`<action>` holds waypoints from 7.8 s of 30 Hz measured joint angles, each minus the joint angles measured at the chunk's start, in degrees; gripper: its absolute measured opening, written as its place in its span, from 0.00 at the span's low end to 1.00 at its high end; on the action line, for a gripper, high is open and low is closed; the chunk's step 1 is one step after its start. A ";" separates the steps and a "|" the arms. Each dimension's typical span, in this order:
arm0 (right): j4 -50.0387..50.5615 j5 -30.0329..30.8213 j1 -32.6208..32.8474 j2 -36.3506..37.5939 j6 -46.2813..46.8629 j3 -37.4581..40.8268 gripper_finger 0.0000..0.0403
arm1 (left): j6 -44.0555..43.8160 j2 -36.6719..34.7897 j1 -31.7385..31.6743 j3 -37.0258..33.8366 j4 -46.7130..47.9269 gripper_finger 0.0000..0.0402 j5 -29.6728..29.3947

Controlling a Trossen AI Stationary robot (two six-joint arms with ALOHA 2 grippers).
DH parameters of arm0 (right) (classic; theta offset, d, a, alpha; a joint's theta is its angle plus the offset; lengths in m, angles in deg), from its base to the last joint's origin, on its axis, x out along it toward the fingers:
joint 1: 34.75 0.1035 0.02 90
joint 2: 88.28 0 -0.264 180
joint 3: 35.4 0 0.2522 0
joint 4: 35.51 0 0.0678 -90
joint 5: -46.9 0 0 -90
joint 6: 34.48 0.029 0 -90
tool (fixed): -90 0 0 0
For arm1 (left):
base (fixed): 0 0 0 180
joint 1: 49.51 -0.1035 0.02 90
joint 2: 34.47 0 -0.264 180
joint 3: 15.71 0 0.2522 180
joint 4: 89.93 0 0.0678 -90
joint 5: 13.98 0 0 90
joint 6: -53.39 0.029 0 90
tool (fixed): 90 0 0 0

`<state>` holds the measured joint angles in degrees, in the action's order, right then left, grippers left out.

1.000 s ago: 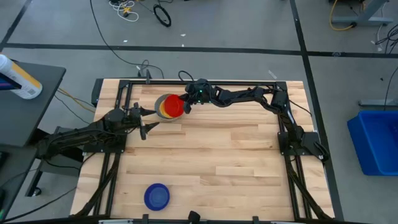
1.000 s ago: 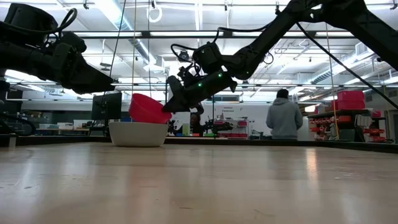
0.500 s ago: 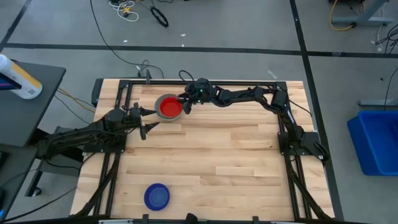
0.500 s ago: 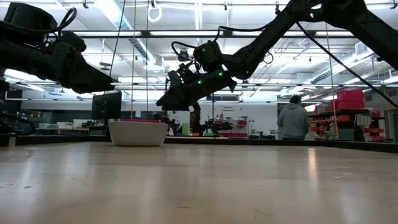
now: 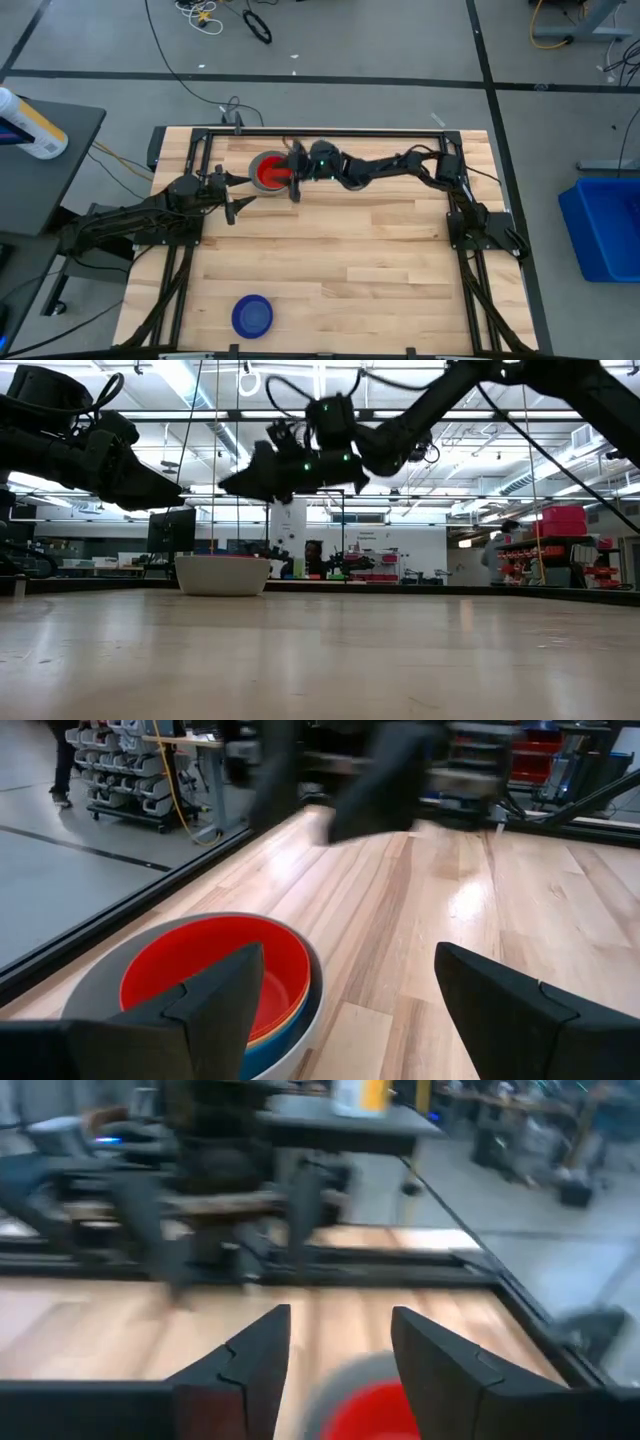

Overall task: Nest bowls inside each other
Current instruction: Stack the blue bowl on the red bowl

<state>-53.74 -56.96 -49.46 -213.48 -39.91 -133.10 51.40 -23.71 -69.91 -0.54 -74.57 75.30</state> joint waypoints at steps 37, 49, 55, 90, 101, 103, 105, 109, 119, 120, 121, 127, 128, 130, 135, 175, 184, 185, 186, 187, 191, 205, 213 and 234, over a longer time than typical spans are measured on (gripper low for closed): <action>-34.08 15.37 9.16 56.52 3.86 76.71 0.35 | -0.12 0.11 0.02 0.00 -0.06 0.76 0.08; -21.32 2.80 9.10 75.34 1.87 83.41 0.35 | -0.17 0.05 0.02 0.00 -0.08 0.76 0.04; -8.48 2.79 9.08 88.51 0.96 83.41 0.35 | -0.34 0.58 0.02 0.00 -0.04 0.76 0.04; 30.47 19.72 9.06 123.38 -3.01 83.41 0.36 | -2.33 0.59 0.02 -0.15 -1.83 0.76 -1.27; 30.47 19.72 9.06 123.38 -3.01 83.41 0.38 | -6.22 0.57 0.01 -0.22 -2.88 0.76 0.29; 30.47 19.71 9.06 123.38 -3.01 83.41 0.39 | -8.25 0.57 0.02 -0.20 -2.93 0.76 0.16; 30.47 19.70 9.06 123.38 -3.01 83.41 0.39 | -9.70 0.57 0.00 -0.20 -2.92 0.76 0.14; 30.45 19.64 9.06 123.38 -2.99 83.41 0.40 | -11.91 0.61 0.02 -0.11 -1.85 0.76 0.10; 30.45 19.25 9.06 123.35 -2.37 83.41 0.39 | -12.89 0.74 0.00 0.08 -1.43 0.76 5.17; 30.46 18.97 9.08 123.35 -1.73 83.41 0.39 | -13.03 1.14 -0.03 0.11 -1.57 0.76 6.96; 30.50 18.22 9.08 123.35 -0.82 83.41 0.39 | -14.14 1.75 0.00 0.20 -1.60 0.76 9.16; 31.30 14.71 9.08 123.35 0.01 83.41 0.41 | -20.36 7.19 0.69 2.90 6.96 0.76 19.01; 31.38 14.04 9.08 123.33 -0.02 83.41 0.41 | -20.87 8.14 1.34 3.35 9.05 0.76 19.19; 31.39 13.76 9.08 123.33 0.05 83.41 0.41 | -21.85 10.12 3.14 4.16 12.91 0.76 19.42; 31.38 13.76 9.08 123.27 0.29 83.41 0.41 | -25.69 13.43 10.34 5.75 15.68 0.76 17.51; 31.32 12.22 9.12 112.98 6.32 83.41 0.46 | -56.66 69.29 69.50 40.11 15.46 0.76 -19.93; 31.08 11.57 9.12 111.35 8.05 83.41 0.49 | -62.83 71.04 73.32 40.09 13.40 0.76 -22.81; 30.98 11.25 9.12 111.31 8.31 83.38 0.49 | -63.62 71.04 73.79 40.09 13.43 0.76 -23.15; 30.85 10.70 9.12 111.31 8.72 83.41 0.49 | -64.19 71.04 74.26 40.09 13.50 0.76 -23.68; 30.85 10.25 9.12 111.29 9.04 83.41 0.49 | -65.01 71.06 74.67 40.05 13.39 0.76 -24.25; 30.47 8.61 9.12 111.29 9.56 83.41 0.47 | -66.96 73.28 75.89 39.51 12.58 0.76 -25.16; 30.35 7.59 9.12 111.29 12.07 83.40 0.44 | -66.46 77.48 75.95 39.52 14.68 0.63 -25.71; 30.37 7.62 9.12 111.29 12.06 83.41 0.47 | -64.56 77.48 75.93 39.52 15.62 0.28 -26.98; 30.37 7.64 9.12 111.29 11.58 83.40 0.54 | -50.38 71.05 75.91 16.88 -21.33 0.01 -44.58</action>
<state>-23.37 -49.32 -40.33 -102.19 -28.33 -49.70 1.02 47.34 6.00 16.34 -95.90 30.72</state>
